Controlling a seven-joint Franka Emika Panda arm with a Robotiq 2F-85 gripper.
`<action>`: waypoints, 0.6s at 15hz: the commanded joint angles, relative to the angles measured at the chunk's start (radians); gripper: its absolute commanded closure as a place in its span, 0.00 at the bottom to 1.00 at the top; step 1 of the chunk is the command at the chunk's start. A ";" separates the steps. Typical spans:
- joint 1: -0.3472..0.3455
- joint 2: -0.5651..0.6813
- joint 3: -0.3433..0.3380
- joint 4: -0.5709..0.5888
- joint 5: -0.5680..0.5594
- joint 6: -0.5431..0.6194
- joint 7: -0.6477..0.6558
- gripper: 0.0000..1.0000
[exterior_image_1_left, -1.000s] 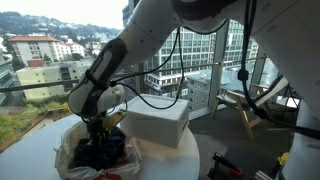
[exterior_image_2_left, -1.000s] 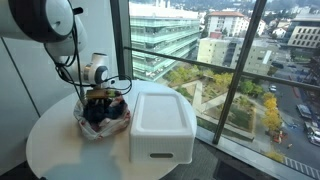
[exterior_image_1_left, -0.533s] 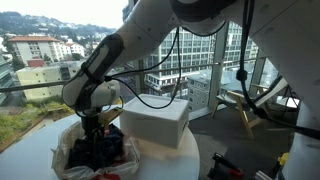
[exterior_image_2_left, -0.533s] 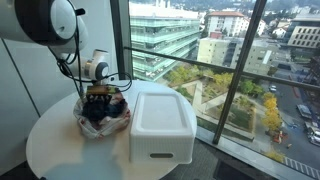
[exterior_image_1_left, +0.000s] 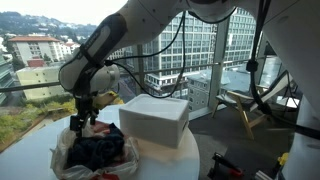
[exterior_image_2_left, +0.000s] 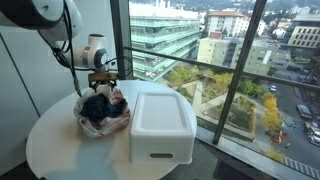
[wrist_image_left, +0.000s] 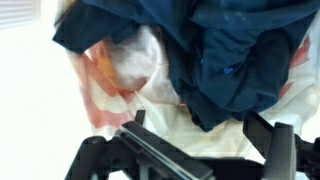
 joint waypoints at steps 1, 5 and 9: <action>0.077 -0.032 -0.123 -0.060 -0.144 0.147 0.121 0.00; 0.137 -0.005 -0.217 -0.086 -0.273 0.244 0.234 0.00; 0.211 0.021 -0.307 -0.094 -0.371 0.313 0.348 0.00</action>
